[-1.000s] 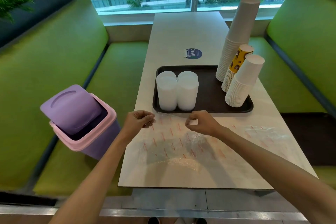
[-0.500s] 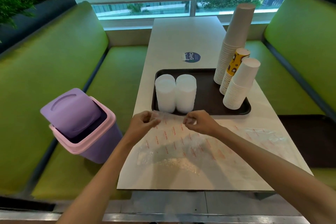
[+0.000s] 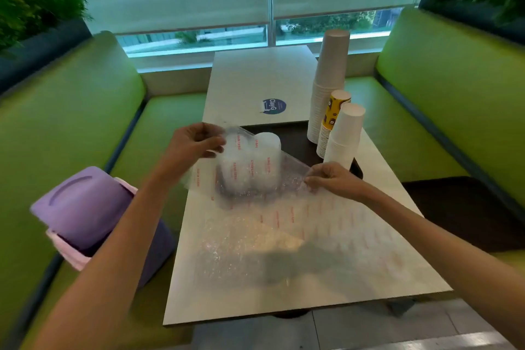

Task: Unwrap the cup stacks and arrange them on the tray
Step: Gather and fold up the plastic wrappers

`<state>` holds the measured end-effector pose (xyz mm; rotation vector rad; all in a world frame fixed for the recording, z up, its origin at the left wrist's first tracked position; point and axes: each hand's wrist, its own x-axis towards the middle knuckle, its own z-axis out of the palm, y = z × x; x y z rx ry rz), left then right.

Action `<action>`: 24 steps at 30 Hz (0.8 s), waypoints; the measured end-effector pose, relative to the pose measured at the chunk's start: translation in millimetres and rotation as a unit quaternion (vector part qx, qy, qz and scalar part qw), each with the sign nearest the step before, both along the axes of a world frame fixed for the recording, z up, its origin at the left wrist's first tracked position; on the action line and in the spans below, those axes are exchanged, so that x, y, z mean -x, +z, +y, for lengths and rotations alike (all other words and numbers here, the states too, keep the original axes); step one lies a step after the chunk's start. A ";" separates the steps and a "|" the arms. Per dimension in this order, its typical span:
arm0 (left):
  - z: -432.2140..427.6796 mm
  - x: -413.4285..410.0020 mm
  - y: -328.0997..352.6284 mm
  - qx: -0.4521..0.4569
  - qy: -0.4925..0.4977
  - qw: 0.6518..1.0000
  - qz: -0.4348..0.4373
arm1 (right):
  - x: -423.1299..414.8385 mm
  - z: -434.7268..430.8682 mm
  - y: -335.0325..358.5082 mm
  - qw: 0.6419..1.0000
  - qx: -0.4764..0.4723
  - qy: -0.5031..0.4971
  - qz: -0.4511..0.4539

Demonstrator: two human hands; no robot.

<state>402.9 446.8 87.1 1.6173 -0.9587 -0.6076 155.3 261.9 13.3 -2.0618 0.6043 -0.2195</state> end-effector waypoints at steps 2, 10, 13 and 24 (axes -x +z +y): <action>-4.3 -5.0 10.0 0.028 0.017 0.999 0.027 | 5.3 -3.6 18.4 0.999 -0.013 -0.008 -0.038; -22.4 28.5 19.2 0.083 0.074 0.979 0.171 | 10.1 -13.9 98.3 0.972 -0.066 -0.048 -0.221; -29.9 67.7 14.9 0.029 0.015 0.982 0.185 | 6.6 -13.6 116.7 0.951 -0.102 -0.076 -0.280; -53.1 110.6 43.7 0.124 -0.005 0.989 0.086 | -3.9 -8.5 142.3 0.922 -0.181 -0.154 -0.305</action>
